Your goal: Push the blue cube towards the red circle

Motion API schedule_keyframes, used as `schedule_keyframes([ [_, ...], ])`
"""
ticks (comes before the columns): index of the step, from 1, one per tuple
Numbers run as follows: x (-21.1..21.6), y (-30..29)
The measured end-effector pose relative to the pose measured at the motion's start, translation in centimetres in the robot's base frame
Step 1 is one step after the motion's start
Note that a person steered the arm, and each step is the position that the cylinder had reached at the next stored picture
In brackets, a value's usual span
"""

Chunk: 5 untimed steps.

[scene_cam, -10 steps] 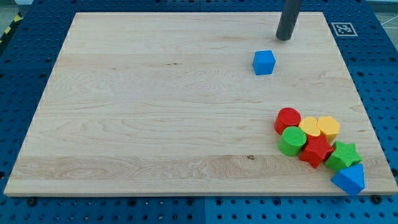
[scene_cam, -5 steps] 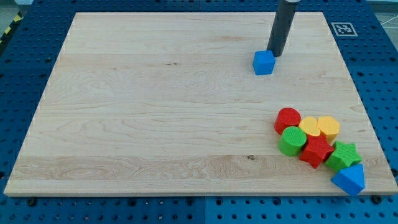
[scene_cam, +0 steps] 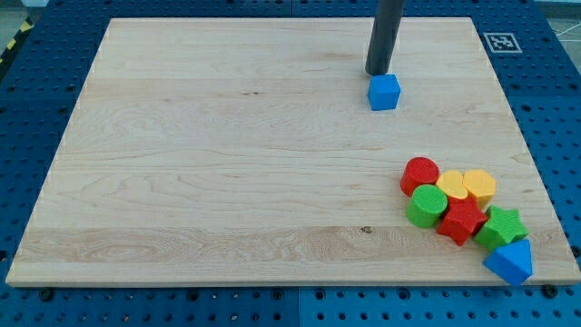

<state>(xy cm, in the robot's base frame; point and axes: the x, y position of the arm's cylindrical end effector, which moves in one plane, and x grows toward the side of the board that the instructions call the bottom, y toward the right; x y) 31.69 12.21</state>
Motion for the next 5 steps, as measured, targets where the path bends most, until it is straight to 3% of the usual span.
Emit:
schedule_keyframes([
  [2,0.5,-0.3],
  [5,8.2,0.1],
])
